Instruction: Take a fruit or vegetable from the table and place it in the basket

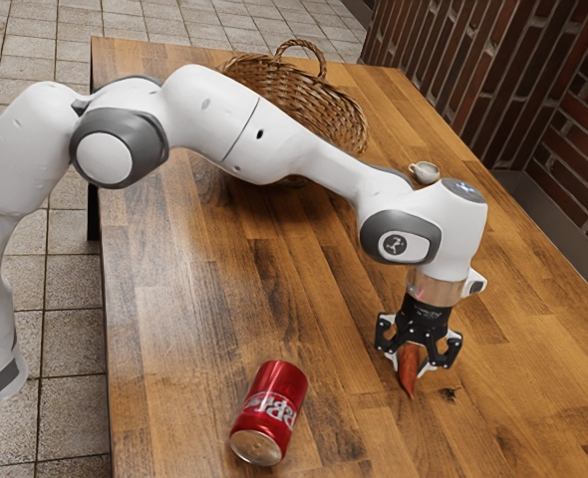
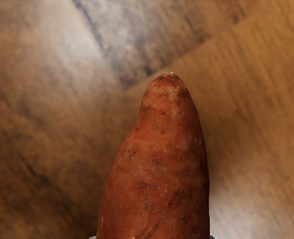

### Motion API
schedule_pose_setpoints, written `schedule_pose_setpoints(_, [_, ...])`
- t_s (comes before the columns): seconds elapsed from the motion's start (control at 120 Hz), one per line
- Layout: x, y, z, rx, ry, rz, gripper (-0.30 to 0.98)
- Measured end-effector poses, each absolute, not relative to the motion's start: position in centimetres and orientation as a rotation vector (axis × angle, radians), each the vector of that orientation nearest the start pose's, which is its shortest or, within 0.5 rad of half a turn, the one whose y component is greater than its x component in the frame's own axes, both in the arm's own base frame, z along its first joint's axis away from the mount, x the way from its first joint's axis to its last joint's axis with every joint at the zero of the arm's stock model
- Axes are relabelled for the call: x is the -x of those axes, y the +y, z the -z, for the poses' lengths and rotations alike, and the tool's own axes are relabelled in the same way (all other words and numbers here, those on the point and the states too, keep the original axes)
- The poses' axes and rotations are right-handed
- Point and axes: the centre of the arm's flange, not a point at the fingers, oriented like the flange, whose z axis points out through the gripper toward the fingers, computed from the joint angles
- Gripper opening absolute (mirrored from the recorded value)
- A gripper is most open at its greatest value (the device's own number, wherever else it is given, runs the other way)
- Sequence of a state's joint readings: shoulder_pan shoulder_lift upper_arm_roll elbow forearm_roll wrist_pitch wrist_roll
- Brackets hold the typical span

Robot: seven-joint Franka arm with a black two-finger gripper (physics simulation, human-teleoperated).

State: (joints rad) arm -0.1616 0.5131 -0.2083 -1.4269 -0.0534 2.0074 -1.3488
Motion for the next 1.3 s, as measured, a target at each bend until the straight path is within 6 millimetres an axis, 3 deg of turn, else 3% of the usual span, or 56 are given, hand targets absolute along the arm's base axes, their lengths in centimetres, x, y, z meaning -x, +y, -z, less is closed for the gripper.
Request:
schedule_pose_setpoints(0.158, [-66.6, -23.5, -42.7, 2.861, -1.636, -0.053, 0.17])
schedule_pose_setpoints(0.267, [-65.9, -21.9, -47.3, 2.846, -1.676, 0.078, 0.17])
schedule_pose_setpoints(0.317, [-65.5, -19.2, -50.2, 2.811, -1.725, 0.164, 0.17])
schedule_pose_setpoints(0.467, [-64.0, -7.7, -57.9, 2.616, -1.93, 0.366, 0.17])
schedule_pose_setpoints(0.575, [-62.7, 4.2, -59.3, 2.379, -2.12, 0.386, 0.17])
schedule_pose_setpoints(0.633, [-61.8, 9.4, -59.8, 2.278, -2.192, 0.391, 0.16])
schedule_pose_setpoints(0.683, [-60.6, 11.3, -61.7, 2.245, -2.2, 0.442, 0.16])
schedule_pose_setpoints(0.775, [-59.2, 11.3, -65.1, 2.251, -2.157, 0.536, 0.17])
schedule_pose_setpoints(0.833, [-58.8, 11.7, -65.6, 2.245, -2.14, 0.552, 0.17])
schedule_pose_setpoints(0.883, [-58.6, 13.2, -66.0, 2.218, -2.149, 0.565, 0.17])
schedule_pose_setpoints(0.975, [-57.6, 18.9, -66.4, 2.118, -2.21, 0.576, 0.17])
schedule_pose_setpoints(1.083, [-56.4, 25.4, -65.5, 2.016, -2.282, 0.545, 0.17])
schedule_pose_setpoints(1.3, [-57.6, 28.9, -64.1, 2.026, -2.283, 0.519, 0.17])
